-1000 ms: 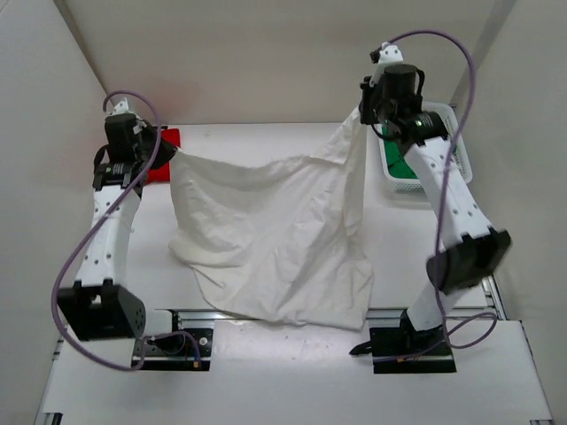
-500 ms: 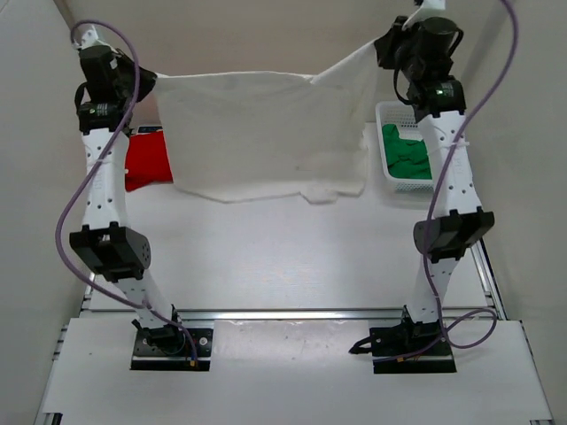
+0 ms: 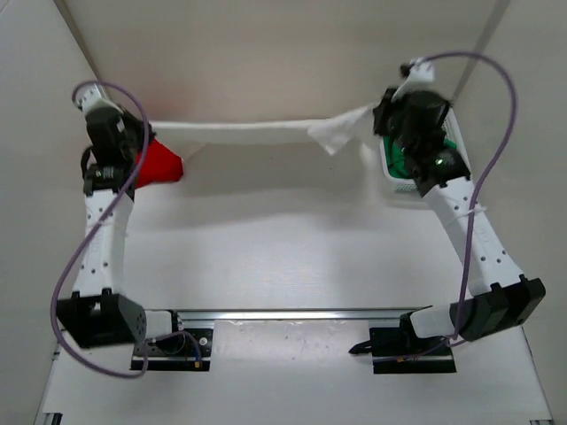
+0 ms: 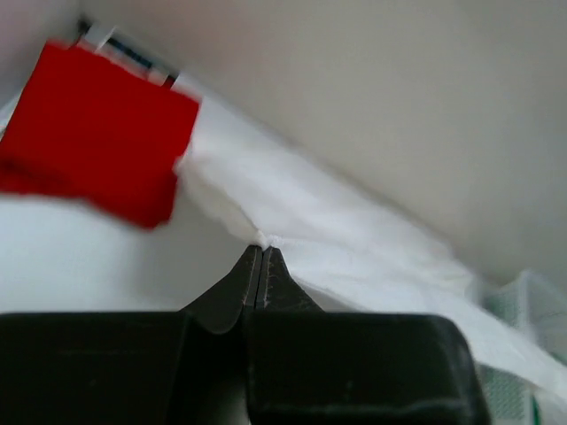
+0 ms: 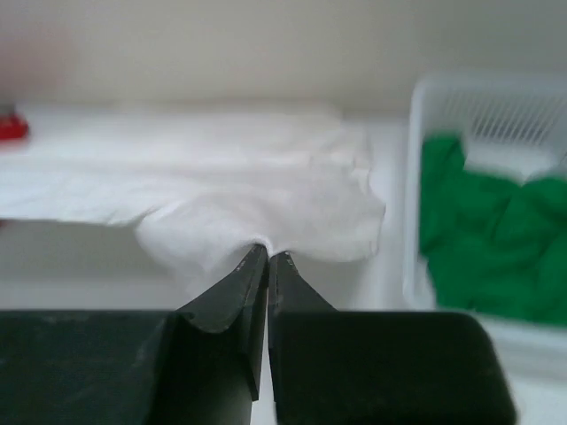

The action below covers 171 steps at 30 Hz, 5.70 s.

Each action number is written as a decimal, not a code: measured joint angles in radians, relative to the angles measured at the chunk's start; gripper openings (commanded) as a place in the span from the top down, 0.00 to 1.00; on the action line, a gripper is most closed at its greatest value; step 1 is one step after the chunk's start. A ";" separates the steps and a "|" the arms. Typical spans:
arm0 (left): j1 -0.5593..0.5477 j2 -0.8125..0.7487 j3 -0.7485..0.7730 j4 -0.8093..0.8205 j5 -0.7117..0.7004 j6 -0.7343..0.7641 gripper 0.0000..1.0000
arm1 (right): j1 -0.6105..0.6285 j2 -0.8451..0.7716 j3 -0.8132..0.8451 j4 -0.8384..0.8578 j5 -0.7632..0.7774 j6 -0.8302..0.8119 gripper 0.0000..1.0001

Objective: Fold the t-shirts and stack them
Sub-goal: Flatten out the tshirt, then fold the flattened tshirt in 1/3 of the way

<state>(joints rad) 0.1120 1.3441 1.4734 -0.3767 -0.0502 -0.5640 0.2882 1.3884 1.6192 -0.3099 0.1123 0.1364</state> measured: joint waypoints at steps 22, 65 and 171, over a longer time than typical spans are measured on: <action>0.048 -0.451 -1.053 0.089 0.047 -0.076 1.00 | 0.065 -0.865 -1.275 -0.170 -0.153 0.502 1.00; 0.071 0.266 -0.497 0.135 0.076 -0.117 1.00 | -0.235 0.282 -0.442 0.117 -0.299 0.356 1.00; 0.225 -0.045 0.338 -0.230 0.459 -0.129 1.00 | -0.116 -0.132 0.415 -0.287 -0.081 0.238 1.00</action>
<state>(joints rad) 0.3374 1.2991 1.8118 -0.6067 0.4084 -0.6930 0.1726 1.2564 2.0346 -0.5968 0.0311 0.3740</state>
